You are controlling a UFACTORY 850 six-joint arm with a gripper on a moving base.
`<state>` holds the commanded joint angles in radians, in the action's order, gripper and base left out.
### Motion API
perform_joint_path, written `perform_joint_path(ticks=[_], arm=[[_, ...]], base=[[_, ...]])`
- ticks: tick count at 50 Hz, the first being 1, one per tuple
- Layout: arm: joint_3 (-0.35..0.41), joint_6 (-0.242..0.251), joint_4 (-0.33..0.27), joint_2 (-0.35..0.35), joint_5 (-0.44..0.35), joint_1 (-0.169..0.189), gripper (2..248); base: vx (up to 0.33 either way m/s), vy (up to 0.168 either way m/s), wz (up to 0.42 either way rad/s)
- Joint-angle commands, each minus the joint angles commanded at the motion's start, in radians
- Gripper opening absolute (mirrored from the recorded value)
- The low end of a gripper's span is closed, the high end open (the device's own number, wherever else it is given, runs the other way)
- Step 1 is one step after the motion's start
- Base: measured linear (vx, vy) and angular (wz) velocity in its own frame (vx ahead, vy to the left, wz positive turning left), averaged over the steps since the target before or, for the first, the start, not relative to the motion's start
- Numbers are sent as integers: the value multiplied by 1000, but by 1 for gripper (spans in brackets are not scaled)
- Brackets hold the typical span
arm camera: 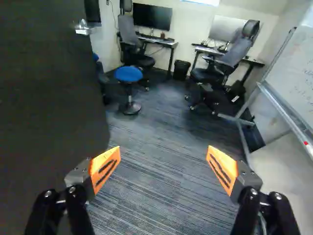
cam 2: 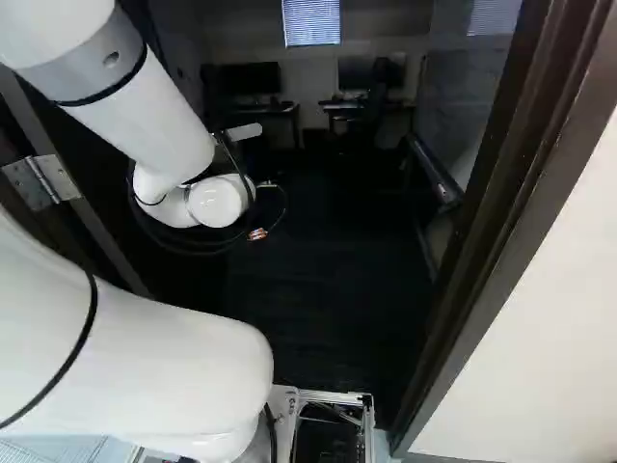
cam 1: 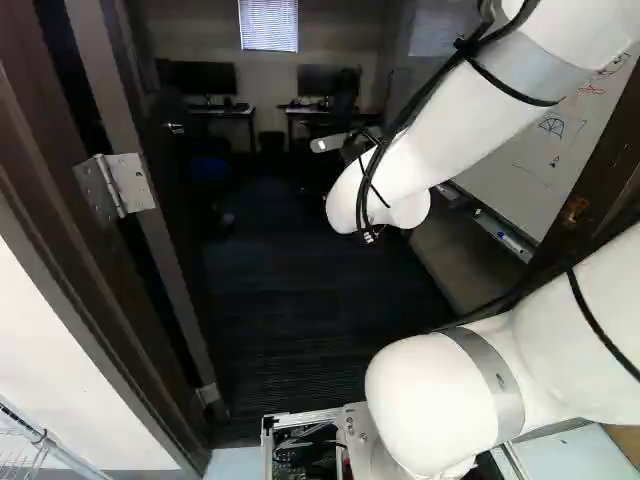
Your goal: Open the door and move inside
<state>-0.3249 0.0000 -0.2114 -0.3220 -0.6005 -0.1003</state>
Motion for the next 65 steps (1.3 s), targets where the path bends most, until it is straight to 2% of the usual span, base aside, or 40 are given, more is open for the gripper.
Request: perform_joint_path(ticks=[26,65], arm=[[0,0,0,0,0,0,247],[0,0,0,0,0,0,247]], base=[[51,1,-3],[149,2,-6]])
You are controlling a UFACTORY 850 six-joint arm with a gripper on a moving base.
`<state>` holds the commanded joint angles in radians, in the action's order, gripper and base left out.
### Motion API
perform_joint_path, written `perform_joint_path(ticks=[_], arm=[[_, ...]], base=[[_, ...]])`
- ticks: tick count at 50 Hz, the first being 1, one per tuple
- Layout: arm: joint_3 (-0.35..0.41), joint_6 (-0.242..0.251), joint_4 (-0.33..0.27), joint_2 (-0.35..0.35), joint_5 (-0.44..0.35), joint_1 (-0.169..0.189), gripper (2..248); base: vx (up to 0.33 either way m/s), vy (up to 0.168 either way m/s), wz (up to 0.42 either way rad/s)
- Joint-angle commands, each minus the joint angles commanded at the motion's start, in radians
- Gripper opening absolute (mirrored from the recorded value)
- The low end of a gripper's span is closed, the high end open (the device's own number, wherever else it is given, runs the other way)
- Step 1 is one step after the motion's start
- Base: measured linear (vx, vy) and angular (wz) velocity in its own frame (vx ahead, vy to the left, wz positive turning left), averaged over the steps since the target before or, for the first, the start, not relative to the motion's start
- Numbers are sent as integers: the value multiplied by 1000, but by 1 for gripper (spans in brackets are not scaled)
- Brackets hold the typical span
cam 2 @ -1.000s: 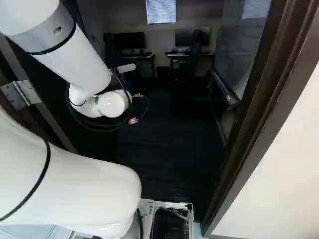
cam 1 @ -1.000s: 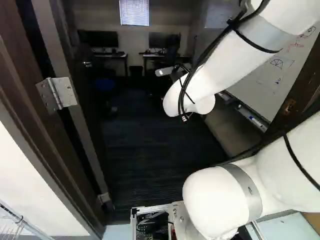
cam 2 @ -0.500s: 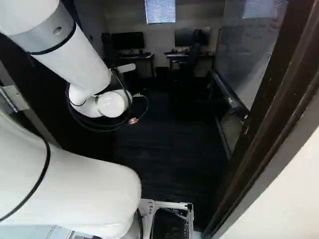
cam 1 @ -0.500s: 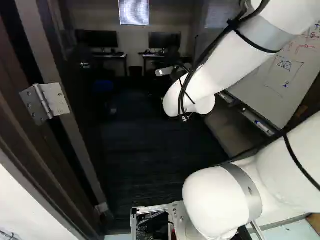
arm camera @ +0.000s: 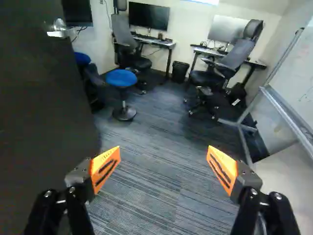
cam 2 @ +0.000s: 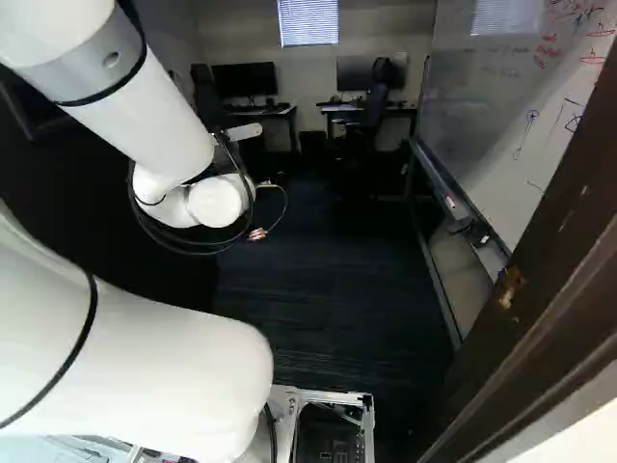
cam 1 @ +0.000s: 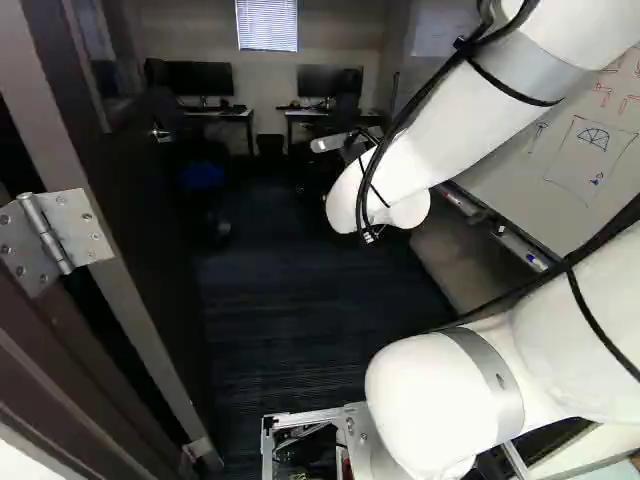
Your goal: Open the door and move inside
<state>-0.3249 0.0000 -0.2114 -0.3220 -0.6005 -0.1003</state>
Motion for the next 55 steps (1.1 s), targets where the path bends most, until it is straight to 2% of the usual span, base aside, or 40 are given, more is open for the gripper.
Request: perform_joint_path(ticks=[28,55], arm=[[0,0,0,0,0,0,247],[0,0,0,0,0,0,247]], base=[[111,-37,0],[192,-42,-9]])
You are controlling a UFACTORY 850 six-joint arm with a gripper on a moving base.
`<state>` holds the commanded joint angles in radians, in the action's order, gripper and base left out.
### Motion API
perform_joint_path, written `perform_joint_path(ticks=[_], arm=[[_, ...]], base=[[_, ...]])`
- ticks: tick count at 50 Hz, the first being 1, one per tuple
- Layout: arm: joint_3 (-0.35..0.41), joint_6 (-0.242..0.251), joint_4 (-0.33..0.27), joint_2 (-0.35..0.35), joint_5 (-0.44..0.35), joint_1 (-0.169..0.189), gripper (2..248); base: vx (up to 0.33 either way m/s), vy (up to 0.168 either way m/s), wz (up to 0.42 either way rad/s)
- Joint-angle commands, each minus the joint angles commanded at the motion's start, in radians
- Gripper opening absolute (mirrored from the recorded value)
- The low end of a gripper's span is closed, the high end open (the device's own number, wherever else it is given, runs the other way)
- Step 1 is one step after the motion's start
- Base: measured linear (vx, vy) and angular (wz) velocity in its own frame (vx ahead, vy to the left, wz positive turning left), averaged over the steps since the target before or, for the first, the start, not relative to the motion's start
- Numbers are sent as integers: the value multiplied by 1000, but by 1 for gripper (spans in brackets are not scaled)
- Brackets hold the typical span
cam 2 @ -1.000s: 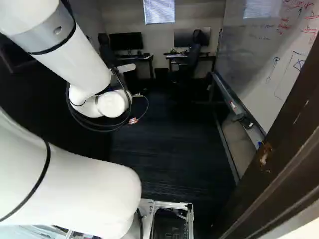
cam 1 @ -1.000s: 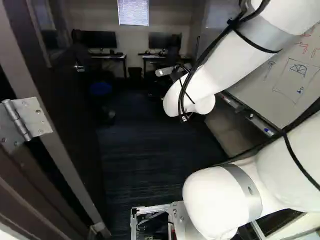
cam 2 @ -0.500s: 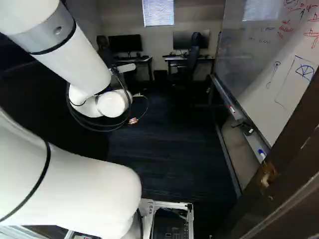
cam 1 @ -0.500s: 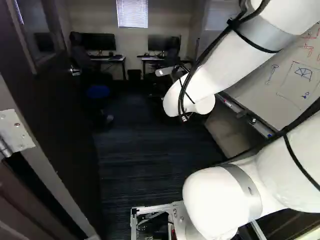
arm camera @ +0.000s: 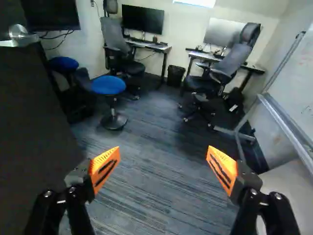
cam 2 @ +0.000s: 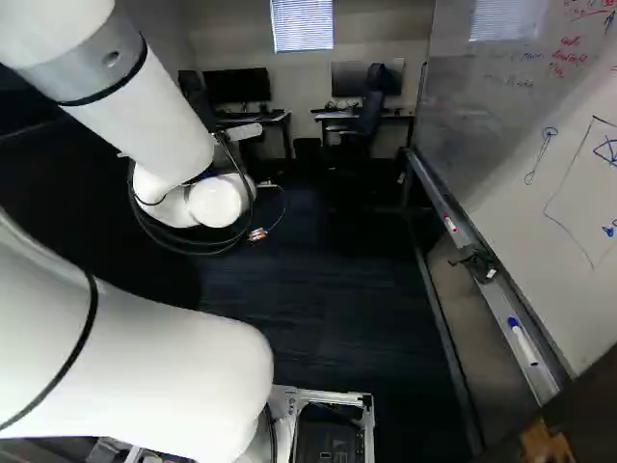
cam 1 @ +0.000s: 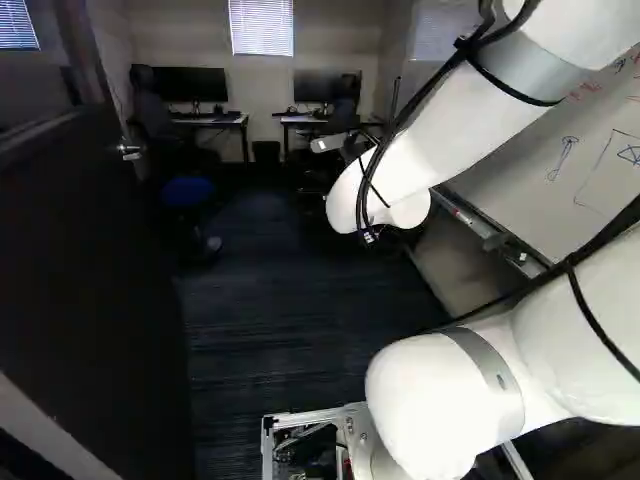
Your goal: Open the door and move inside
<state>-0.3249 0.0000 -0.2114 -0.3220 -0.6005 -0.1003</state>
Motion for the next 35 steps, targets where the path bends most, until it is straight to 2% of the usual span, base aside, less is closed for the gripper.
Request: perform_joint_path(ticks=[35], arm=[[0,0,0,0,0,0,247]], base=[[211,0,-8]])
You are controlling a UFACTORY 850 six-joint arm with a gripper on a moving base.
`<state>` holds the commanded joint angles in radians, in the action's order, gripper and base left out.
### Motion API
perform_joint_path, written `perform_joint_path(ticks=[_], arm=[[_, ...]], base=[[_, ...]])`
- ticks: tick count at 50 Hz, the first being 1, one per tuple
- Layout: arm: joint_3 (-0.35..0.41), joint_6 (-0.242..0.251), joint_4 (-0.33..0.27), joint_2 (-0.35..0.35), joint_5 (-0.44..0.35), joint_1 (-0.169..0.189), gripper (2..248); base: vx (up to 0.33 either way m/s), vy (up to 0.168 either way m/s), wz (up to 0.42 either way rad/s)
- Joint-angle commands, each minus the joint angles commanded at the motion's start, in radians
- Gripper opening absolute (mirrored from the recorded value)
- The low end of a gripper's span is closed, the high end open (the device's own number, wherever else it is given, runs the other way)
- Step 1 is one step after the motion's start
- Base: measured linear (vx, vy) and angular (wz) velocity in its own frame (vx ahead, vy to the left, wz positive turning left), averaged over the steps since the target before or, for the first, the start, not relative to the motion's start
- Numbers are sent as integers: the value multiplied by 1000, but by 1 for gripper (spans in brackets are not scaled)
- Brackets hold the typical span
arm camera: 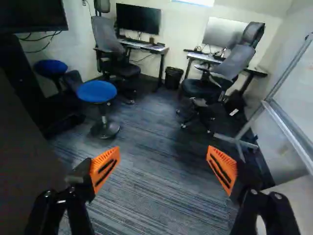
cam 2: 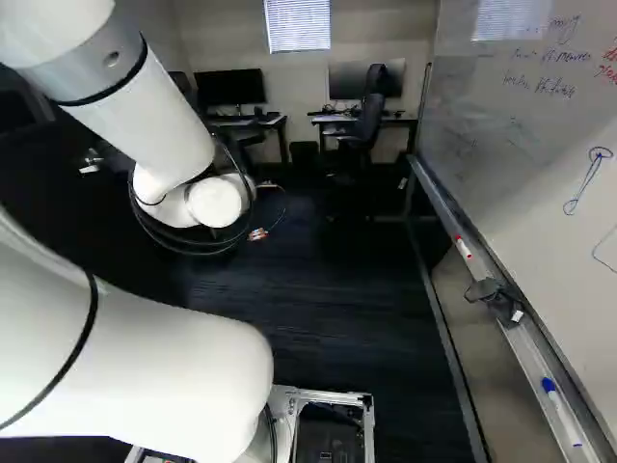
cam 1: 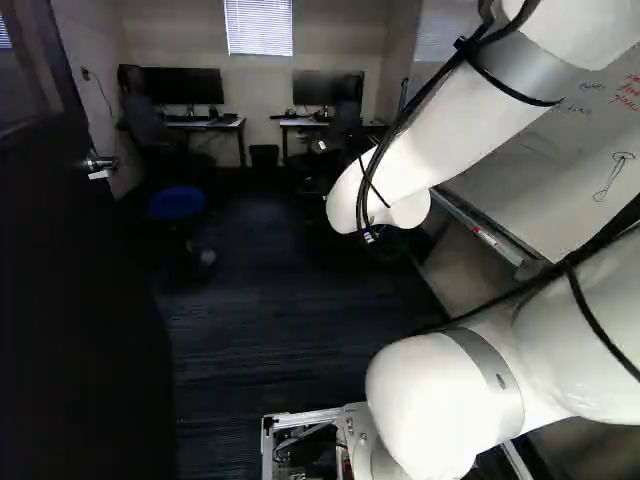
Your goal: Open the door and move inside
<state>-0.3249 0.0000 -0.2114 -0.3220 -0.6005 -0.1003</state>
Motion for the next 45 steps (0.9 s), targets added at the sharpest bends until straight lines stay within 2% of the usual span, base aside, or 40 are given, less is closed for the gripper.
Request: perform_joint_path(ticks=[45], arm=[[0,0,0,0,0,0,247]], base=[[208,0,-20]])
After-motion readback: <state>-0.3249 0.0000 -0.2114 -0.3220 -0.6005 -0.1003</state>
